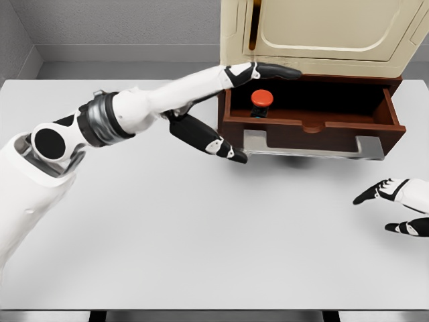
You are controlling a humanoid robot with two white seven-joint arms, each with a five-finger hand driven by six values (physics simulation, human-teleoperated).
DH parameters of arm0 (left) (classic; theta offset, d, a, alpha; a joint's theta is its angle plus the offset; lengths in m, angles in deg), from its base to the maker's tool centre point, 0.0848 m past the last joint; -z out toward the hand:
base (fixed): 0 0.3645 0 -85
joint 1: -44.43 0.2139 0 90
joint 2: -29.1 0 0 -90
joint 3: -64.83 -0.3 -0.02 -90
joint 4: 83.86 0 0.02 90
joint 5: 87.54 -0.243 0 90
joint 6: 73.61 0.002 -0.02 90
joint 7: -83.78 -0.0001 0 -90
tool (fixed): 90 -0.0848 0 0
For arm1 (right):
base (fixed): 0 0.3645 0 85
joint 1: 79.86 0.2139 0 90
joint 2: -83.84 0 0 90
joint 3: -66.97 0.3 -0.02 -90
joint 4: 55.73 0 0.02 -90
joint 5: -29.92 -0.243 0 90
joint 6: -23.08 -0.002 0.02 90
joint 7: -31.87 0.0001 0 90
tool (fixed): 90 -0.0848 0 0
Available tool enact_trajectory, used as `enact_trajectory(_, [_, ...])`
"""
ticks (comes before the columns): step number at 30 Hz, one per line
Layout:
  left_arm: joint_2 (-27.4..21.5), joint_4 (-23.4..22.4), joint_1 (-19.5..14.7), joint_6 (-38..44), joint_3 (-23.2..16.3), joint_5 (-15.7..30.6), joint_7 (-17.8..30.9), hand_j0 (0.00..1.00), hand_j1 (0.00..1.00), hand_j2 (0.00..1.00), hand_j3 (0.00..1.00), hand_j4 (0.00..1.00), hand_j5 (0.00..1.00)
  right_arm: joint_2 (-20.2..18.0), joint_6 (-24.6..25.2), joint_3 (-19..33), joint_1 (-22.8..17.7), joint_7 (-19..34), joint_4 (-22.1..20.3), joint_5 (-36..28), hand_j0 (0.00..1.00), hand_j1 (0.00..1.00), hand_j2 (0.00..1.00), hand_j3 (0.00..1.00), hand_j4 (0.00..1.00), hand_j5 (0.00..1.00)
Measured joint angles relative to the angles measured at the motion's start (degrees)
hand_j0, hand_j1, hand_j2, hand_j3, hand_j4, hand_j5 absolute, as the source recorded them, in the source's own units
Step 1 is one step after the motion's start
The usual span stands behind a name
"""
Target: Put the switch into the drawer with left arm, and close the drawer with right arm
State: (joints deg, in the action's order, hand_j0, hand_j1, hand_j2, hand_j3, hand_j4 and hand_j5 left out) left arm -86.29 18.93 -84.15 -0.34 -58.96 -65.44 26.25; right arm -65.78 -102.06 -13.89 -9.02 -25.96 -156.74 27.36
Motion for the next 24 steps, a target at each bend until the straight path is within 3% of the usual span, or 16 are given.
enact_trajectory(4, [-1.44,0.17,-1.23,9.60,-0.08,9.20,1.87,1.00,1.00,1.00,1.00,1.00,1.00,0.08,0.00,-0.18,1.14,-0.24,-0.22,-0.14,0.76,0.76,0.76,0.76,0.76,0.76])
enact_trajectory(9, [-1.83,-0.34,-1.58,19.60,0.20,14.19,2.42,1.00,1.00,1.00,1.00,1.00,1.00,0.20,0.01,-0.42,3.25,-0.54,-0.29,-0.06,0.76,0.76,0.76,0.76,0.76,0.76])
enact_trajectory(20, [-1.93,-4.30,-2.28,29.29,-0.06,14.48,2.53,1.00,1.00,1.00,1.00,1.00,1.00,0.97,0.08,-0.95,5.71,-0.32,-0.17,0.91,0.79,0.79,0.79,0.79,0.79,0.79])
enact_trajectory(21, [-1.95,-4.83,-2.28,29.52,-0.10,14.21,2.53,1.00,1.00,1.00,1.00,1.00,1.00,1.22,-2.95,-1.83,6.68,6.16,-0.91,1.04,0.80,0.80,0.80,0.80,0.80,0.80])
enact_trajectory(24, [-1.70,-6.89,-2.81,29.83,-0.31,12.85,2.54,1.00,1.00,1.00,1.00,1.00,1.00,1.75,-1.09,-2.50,6.86,2.22,-0.23,1.48,0.80,0.80,0.80,0.80,0.80,0.80])
